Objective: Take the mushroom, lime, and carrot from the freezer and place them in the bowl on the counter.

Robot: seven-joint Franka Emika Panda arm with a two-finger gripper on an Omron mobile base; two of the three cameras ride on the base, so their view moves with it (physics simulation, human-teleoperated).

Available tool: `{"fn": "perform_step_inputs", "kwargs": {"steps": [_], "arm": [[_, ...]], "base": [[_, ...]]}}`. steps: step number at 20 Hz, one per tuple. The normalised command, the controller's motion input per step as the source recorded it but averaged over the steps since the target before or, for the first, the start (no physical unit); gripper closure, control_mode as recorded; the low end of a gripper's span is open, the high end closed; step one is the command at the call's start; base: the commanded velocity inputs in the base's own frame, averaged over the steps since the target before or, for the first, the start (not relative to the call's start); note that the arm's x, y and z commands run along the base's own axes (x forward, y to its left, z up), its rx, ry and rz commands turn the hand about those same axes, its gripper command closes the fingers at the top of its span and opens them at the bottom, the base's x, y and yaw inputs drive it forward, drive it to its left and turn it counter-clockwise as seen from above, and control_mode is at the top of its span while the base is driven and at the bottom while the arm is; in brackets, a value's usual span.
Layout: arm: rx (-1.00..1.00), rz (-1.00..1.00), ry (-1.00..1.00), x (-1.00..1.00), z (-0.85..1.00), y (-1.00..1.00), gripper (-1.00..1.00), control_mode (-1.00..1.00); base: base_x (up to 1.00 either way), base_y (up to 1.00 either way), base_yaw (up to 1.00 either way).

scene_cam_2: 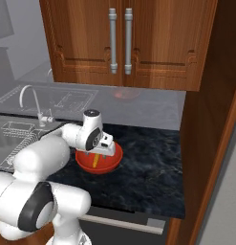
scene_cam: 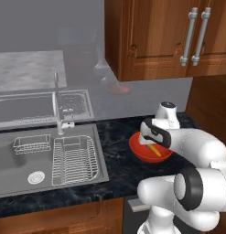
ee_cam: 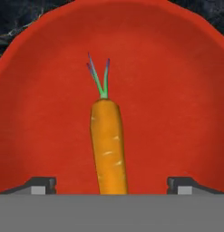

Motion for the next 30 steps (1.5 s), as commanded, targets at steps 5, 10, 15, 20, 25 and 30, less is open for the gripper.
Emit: {"fn": "perform_step_inputs", "kwargs": {"steps": [5, 10, 15, 20, 25, 30], "arm": [[0.0, 0.0, -0.11, -0.44, 0.7, 0.0, -1.0, -1.0], [0.0, 0.0, -0.16, -0.52, 0.69, 0.0, -1.0, -1.0], [0.0, 0.0, -0.2, -0.67, 0.58, 0.0, -1.0, -1.0], [0.0, 0.0, -0.21, -0.61, 0.67, 0.02, -1.0, -1.0], [-0.01, 0.0, -0.06, -0.45, 0.71, 0.02, -1.0, -1.0], [-0.04, 0.0, 0.0, -0.53, 0.7, 0.02, -1.0, -1.0]], "base": [[0.0, 0.0, 0.0], [0.0, 0.0, 0.0], [0.0, 0.0, 0.0], [0.0, 0.0, 0.0], [0.0, 0.0, 0.0], [0.0, 0.0, 0.0]]}}
